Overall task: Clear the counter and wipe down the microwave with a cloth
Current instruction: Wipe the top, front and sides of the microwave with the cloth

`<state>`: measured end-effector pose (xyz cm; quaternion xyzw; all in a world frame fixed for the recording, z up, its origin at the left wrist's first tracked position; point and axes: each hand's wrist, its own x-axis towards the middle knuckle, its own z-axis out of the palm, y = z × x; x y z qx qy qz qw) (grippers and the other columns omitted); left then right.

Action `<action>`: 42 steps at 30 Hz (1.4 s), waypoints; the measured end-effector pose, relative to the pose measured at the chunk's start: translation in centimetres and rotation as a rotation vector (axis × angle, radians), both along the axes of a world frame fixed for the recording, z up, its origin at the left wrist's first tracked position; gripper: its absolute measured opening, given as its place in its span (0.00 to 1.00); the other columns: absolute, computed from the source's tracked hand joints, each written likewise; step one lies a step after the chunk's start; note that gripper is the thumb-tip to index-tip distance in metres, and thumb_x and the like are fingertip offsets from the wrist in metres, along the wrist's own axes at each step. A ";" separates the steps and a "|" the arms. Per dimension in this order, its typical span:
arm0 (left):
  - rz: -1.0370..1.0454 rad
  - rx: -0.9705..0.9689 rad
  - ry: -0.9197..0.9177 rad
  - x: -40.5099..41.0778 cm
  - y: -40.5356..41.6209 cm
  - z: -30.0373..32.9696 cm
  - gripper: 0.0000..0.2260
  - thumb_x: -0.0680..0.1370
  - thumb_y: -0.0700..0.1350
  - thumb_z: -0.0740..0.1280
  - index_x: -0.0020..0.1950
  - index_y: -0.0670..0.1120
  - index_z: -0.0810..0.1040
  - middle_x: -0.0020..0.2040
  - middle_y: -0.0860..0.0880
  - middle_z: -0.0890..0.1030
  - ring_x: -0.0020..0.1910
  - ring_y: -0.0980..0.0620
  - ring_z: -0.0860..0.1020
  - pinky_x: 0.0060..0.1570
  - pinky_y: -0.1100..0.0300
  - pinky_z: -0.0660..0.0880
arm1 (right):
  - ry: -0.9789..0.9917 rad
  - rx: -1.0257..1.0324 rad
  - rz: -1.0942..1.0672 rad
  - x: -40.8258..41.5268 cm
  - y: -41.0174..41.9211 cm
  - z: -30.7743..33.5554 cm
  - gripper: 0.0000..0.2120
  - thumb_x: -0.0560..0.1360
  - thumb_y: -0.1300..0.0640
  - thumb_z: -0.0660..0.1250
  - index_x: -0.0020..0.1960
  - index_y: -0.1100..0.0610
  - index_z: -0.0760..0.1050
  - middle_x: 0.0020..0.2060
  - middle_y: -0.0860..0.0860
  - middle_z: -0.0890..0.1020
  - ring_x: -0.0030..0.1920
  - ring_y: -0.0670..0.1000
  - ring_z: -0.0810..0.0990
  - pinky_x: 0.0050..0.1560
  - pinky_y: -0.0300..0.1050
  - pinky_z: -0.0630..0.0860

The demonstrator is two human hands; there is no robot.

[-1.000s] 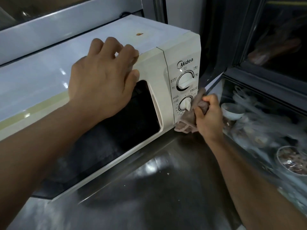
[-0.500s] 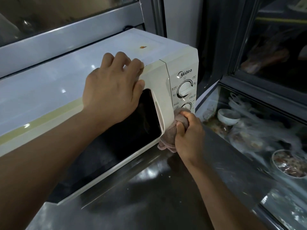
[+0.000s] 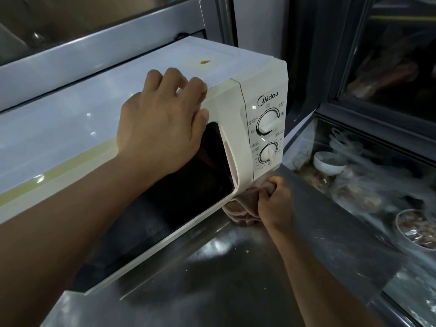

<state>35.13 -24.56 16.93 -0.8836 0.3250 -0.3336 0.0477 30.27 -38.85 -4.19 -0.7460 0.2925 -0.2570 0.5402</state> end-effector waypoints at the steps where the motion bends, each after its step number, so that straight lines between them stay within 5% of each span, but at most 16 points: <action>1: -0.002 0.000 -0.002 -0.1 0.0 0.0 0.16 0.78 0.52 0.54 0.61 0.46 0.72 0.57 0.43 0.74 0.54 0.41 0.71 0.34 0.56 0.60 | 0.028 -0.010 0.003 0.1 -0.2 0.0 0.09 0.74 0.69 0.62 0.54 0.64 0.72 0.46 0.55 0.76 0.52 0.56 0.76 0.41 0.27 0.63; 6: -0.005 0.002 -0.011 0.0 0.1 0.1 0.16 0.79 0.52 0.55 0.62 0.46 0.72 0.57 0.43 0.74 0.54 0.41 0.71 0.34 0.56 0.59 | -0.022 -0.043 -0.133 1.5 -2.7 1.5 0.13 0.75 0.67 0.60 0.59 0.64 0.69 0.54 0.60 0.77 0.56 0.57 0.76 0.55 0.41 0.70; 10: -0.011 0.004 -0.013 0.0 0.0 0.0 0.16 0.78 0.51 0.55 0.61 0.46 0.72 0.57 0.43 0.74 0.53 0.40 0.71 0.34 0.57 0.58 | -0.040 -0.022 -0.141 2.5 -3.4 1.7 0.15 0.75 0.68 0.57 0.61 0.64 0.68 0.56 0.60 0.75 0.55 0.56 0.76 0.51 0.29 0.67; 13: -0.013 0.001 -0.016 0.0 -0.1 0.0 0.15 0.78 0.51 0.55 0.60 0.45 0.72 0.56 0.43 0.74 0.52 0.40 0.71 0.33 0.57 0.58 | -0.111 0.006 -0.120 1.1 0.4 2.1 0.10 0.73 0.73 0.58 0.52 0.62 0.67 0.46 0.55 0.73 0.44 0.48 0.73 0.42 0.20 0.65; 17: -0.005 -0.003 -0.012 0.0 0.0 0.0 0.16 0.78 0.51 0.55 0.61 0.46 0.72 0.56 0.43 0.74 0.53 0.41 0.71 0.34 0.56 0.59 | -0.132 -0.021 0.045 -0.2 3.0 0.9 0.13 0.72 0.72 0.61 0.53 0.61 0.66 0.49 0.56 0.72 0.50 0.50 0.72 0.55 0.37 0.70; 19: -0.008 -0.006 -0.013 -0.1 0.0 0.0 0.16 0.78 0.51 0.55 0.61 0.46 0.72 0.57 0.44 0.74 0.53 0.41 0.71 0.34 0.57 0.59 | -0.128 -0.042 0.031 0.5 1.3 0.9 0.13 0.70 0.73 0.59 0.50 0.59 0.65 0.47 0.55 0.73 0.48 0.52 0.74 0.53 0.42 0.73; 22: -0.003 -0.001 -0.019 -0.1 0.0 0.0 0.16 0.78 0.51 0.55 0.60 0.46 0.72 0.56 0.43 0.75 0.53 0.41 0.72 0.34 0.57 0.59 | -0.162 -0.030 0.002 1.4 -1.8 2.3 0.15 0.67 0.79 0.53 0.41 0.60 0.65 0.37 0.49 0.68 0.37 0.46 0.71 0.40 0.29 0.69; 25: -0.002 0.007 -0.025 -0.1 0.0 0.0 0.15 0.78 0.51 0.55 0.60 0.46 0.72 0.56 0.43 0.75 0.53 0.41 0.72 0.34 0.57 0.58 | -0.093 -0.028 0.013 2.0 -3.7 2.9 0.18 0.68 0.79 0.53 0.37 0.56 0.62 0.35 0.48 0.66 0.37 0.51 0.71 0.36 0.32 0.68; 28: 0.000 0.001 -0.016 0.0 -0.1 0.0 0.16 0.78 0.51 0.55 0.60 0.46 0.72 0.56 0.44 0.74 0.53 0.41 0.71 0.34 0.56 0.59 | -0.001 0.056 -0.009 1.6 -2.2 2.0 0.10 0.75 0.73 0.55 0.49 0.60 0.63 0.41 0.52 0.71 0.41 0.50 0.72 0.35 0.24 0.64; 32: 0.009 0.002 0.003 -0.1 -0.1 0.1 0.16 0.78 0.51 0.55 0.60 0.46 0.72 0.56 0.44 0.74 0.53 0.41 0.72 0.34 0.56 0.60 | -0.073 0.149 0.108 -0.3 2.5 1.1 0.11 0.74 0.71 0.61 0.52 0.60 0.63 0.48 0.56 0.75 0.50 0.53 0.77 0.46 0.27 0.69; 34: 0.012 0.004 0.013 -0.1 -0.1 0.1 0.16 0.78 0.51 0.55 0.60 0.46 0.73 0.56 0.44 0.75 0.53 0.42 0.72 0.33 0.56 0.60 | -0.090 0.205 0.138 -1.2 3.3 1.9 0.14 0.75 0.69 0.63 0.57 0.60 0.64 0.50 0.52 0.73 0.53 0.49 0.75 0.46 0.21 0.68; 38: 0.014 0.013 0.030 -0.1 -0.1 0.2 0.16 0.78 0.51 0.55 0.60 0.46 0.73 0.55 0.44 0.75 0.52 0.42 0.72 0.34 0.56 0.62 | -0.154 -0.001 0.165 -2.2 2.4 5.3 0.21 0.75 0.68 0.63 0.67 0.60 0.66 0.59 0.49 0.69 0.58 0.41 0.68 0.54 0.16 0.61; 42: 0.011 0.010 0.052 0.0 0.0 0.3 0.16 0.77 0.51 0.56 0.59 0.45 0.73 0.55 0.44 0.75 0.52 0.42 0.73 0.35 0.56 0.62 | -0.232 -0.134 0.211 -2.2 1.4 11.1 0.21 0.75 0.64 0.63 0.67 0.55 0.68 0.61 0.50 0.70 0.58 0.41 0.68 0.49 0.15 0.62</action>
